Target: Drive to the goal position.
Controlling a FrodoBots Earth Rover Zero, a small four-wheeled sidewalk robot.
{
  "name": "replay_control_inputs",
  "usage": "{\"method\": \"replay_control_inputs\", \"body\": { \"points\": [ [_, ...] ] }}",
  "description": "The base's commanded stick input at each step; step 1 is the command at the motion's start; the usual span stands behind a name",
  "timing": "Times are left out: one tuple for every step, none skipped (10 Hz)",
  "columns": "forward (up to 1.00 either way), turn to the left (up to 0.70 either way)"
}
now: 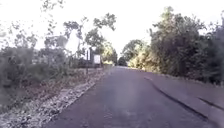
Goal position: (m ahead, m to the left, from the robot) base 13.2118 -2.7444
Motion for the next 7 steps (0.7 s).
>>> {"method": "replay_control_inputs", "body": {
  "points": [
    [1.0,0.0],
    [1.0,0.0],
    [1.0,0.0],
    [1.0,0.0],
    [1.0,0.0],
    [1.0,0.0],
    [1.0,0.0]
  ]
}}
